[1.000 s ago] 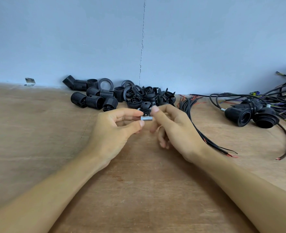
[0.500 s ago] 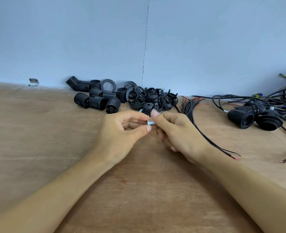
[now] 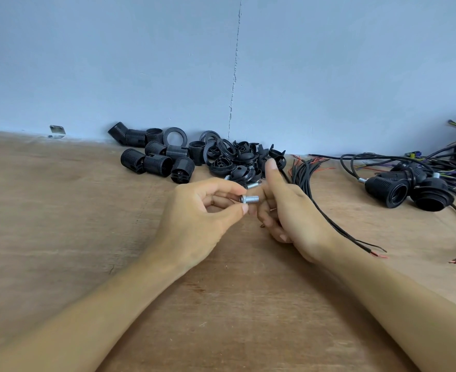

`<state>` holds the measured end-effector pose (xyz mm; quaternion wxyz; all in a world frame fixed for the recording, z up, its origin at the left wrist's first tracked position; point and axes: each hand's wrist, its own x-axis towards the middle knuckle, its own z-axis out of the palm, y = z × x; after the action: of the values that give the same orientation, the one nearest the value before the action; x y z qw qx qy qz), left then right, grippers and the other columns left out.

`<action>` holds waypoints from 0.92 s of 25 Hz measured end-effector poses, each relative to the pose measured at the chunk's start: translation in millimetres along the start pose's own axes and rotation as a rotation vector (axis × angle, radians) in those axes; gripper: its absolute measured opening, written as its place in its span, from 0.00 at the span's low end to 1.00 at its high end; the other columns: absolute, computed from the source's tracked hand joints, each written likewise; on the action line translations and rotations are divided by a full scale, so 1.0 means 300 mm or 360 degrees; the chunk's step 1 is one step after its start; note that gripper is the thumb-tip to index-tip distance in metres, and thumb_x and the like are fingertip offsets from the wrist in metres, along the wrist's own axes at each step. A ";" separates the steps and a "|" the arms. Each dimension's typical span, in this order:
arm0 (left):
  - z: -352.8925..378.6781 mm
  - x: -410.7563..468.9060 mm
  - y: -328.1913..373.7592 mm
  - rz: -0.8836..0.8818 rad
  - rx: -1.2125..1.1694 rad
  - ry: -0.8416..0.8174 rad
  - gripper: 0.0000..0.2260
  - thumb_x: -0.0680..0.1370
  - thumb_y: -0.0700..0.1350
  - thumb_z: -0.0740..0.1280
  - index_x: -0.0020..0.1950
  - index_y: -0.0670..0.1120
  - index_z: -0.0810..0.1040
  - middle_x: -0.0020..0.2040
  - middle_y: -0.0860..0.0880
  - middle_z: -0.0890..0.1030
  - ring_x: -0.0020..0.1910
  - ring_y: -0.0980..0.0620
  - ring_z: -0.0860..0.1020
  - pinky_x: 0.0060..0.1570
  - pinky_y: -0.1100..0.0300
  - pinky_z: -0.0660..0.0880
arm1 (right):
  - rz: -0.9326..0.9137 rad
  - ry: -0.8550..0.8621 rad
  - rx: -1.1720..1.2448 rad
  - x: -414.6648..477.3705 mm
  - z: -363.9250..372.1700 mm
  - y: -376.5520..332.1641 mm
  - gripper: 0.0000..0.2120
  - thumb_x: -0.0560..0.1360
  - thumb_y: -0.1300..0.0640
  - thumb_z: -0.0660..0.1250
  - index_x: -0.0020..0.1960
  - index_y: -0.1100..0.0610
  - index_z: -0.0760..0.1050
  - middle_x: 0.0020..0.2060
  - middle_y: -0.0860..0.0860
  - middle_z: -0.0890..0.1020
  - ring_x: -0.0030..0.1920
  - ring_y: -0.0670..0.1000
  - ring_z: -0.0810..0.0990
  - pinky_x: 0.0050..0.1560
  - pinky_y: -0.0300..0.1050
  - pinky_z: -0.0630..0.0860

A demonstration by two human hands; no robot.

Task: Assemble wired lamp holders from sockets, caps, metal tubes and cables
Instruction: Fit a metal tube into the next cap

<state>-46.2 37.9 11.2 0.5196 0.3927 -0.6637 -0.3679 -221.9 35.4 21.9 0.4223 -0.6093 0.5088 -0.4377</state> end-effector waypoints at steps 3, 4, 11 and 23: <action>-0.007 0.004 -0.003 -0.0016 -0.0017 0.0034 0.12 0.73 0.37 0.78 0.47 0.54 0.86 0.42 0.55 0.87 0.42 0.58 0.85 0.44 0.69 0.79 | -0.0135 -0.0099 0.0121 -0.005 -0.010 -0.001 0.18 0.80 0.44 0.65 0.50 0.61 0.77 0.34 0.52 0.78 0.21 0.49 0.67 0.25 0.40 0.64; -0.009 0.005 -0.004 -0.0019 -0.0014 0.0032 0.12 0.73 0.37 0.78 0.47 0.54 0.86 0.42 0.55 0.87 0.42 0.58 0.85 0.44 0.69 0.78 | -0.0149 -0.0124 0.0078 -0.008 -0.010 -0.001 0.14 0.81 0.48 0.66 0.47 0.59 0.77 0.34 0.51 0.79 0.21 0.48 0.67 0.25 0.40 0.65; -0.002 0.000 -0.002 0.0009 0.0031 0.0029 0.13 0.73 0.37 0.78 0.47 0.56 0.85 0.42 0.56 0.87 0.42 0.58 0.85 0.43 0.69 0.78 | -0.0055 -0.0070 0.0095 -0.005 -0.010 -0.005 0.19 0.82 0.43 0.62 0.44 0.58 0.77 0.31 0.52 0.77 0.20 0.49 0.66 0.25 0.41 0.62; -0.007 0.003 -0.012 -0.0014 0.0059 0.0036 0.11 0.73 0.38 0.78 0.48 0.54 0.86 0.43 0.56 0.87 0.42 0.58 0.85 0.43 0.69 0.78 | 0.0008 -0.0168 0.0018 -0.009 -0.001 -0.010 0.19 0.82 0.44 0.63 0.40 0.57 0.74 0.26 0.50 0.74 0.20 0.48 0.65 0.22 0.36 0.59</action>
<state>-43.9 35.3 8.7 0.5181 0.4093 -0.6628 -0.3533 -221.7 38.5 24.6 0.4531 -0.6278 0.4849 -0.4068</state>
